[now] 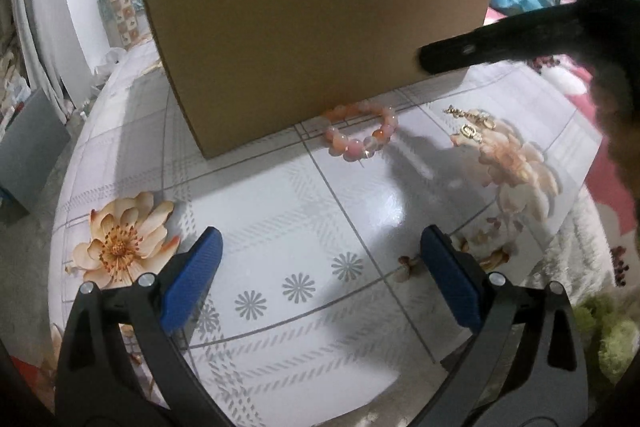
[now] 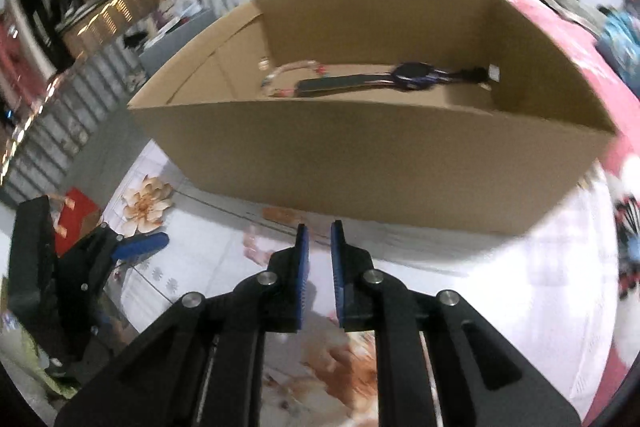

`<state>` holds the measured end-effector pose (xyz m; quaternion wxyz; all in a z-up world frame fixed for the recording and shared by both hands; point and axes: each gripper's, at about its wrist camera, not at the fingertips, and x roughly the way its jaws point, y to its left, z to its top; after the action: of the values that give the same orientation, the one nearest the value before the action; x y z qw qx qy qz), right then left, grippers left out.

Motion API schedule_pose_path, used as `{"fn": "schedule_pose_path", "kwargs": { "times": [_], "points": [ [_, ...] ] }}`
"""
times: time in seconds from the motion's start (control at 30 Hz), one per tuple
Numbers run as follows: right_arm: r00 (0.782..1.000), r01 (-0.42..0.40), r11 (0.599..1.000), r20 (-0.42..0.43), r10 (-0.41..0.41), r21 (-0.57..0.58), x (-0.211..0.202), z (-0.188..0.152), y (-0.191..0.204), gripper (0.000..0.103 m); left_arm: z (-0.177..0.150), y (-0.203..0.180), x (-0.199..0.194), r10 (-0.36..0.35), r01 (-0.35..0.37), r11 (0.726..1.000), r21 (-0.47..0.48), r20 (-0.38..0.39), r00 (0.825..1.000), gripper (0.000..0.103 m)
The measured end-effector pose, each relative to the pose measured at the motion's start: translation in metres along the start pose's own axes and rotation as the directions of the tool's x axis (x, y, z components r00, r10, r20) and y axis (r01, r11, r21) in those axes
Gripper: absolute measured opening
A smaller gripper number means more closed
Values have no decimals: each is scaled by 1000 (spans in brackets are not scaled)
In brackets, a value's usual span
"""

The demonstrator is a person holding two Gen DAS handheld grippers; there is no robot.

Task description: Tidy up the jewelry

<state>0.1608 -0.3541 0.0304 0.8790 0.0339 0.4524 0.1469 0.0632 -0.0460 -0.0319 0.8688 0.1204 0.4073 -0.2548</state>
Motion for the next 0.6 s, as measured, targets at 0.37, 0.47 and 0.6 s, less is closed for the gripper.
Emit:
{"fn": "schedule_pose_path", "kwargs": {
  "times": [0.37,0.47,0.6],
  "points": [
    [977,211,968,-26,-209,134,-39,-52,-62,42,2,-4,0,4,-4,1000,7,-25,1000,96],
    [970,243,962,-62,-237,125,-32,-65,-65,54,4,-4,1,5,-5,1000,6,-41,999,96],
    [954,295,954,-70,-290,60,-26,-73,-62,69,5,-4,2,14,-14,1000,-6,-49,999,96]
  ]
}}
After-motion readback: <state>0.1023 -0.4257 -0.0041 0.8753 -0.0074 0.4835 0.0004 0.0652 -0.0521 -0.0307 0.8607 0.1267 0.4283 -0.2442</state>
